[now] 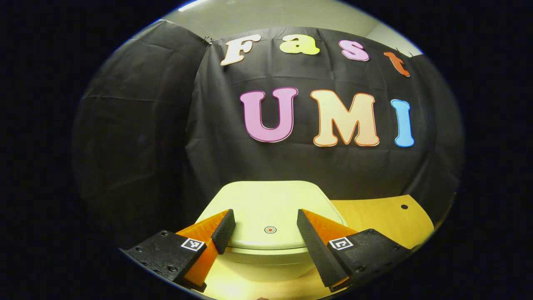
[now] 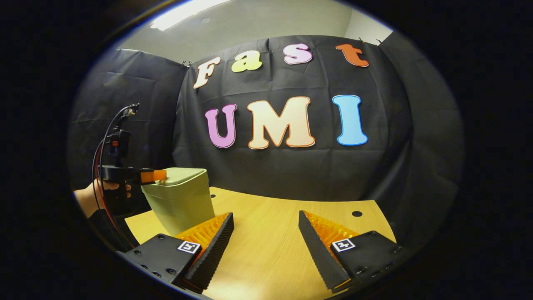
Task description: Press the lid of the desktop garbage bin to open it, pick up the crumpled paper on the desktop and throw it into the bin, then pick up the pop can on the desktop and drop it into the bin, and finally close the garbage bin lid.
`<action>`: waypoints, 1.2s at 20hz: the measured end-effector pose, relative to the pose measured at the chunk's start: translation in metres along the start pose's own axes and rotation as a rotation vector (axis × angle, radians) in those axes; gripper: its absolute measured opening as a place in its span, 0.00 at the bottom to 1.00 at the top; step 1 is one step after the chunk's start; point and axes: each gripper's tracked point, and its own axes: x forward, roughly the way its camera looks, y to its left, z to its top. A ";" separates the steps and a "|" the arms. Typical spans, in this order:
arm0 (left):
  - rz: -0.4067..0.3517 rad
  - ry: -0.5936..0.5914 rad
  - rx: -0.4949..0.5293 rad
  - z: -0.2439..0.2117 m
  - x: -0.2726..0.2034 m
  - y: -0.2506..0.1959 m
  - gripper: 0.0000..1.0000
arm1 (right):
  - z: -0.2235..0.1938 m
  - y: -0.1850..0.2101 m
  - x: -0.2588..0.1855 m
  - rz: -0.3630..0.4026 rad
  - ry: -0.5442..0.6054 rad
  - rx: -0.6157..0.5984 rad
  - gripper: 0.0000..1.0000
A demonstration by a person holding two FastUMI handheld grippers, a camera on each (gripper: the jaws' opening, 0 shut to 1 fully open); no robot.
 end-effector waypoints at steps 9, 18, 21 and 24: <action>-0.085 -0.078 -0.036 0.000 -0.008 -0.014 0.93 | 0.016 0.003 0.007 0.030 -0.011 0.058 0.99; -0.293 -0.321 -0.046 0.099 -0.044 -0.126 0.93 | 0.103 -0.058 -0.009 -0.117 -0.220 -0.024 0.99; -0.382 -0.360 0.008 0.114 -0.058 -0.176 0.93 | 0.124 -0.069 -0.018 -0.158 -0.278 -0.026 0.99; -0.465 -0.366 0.015 0.109 -0.072 -0.219 0.93 | 0.128 -0.072 -0.023 -0.173 -0.291 -0.031 0.98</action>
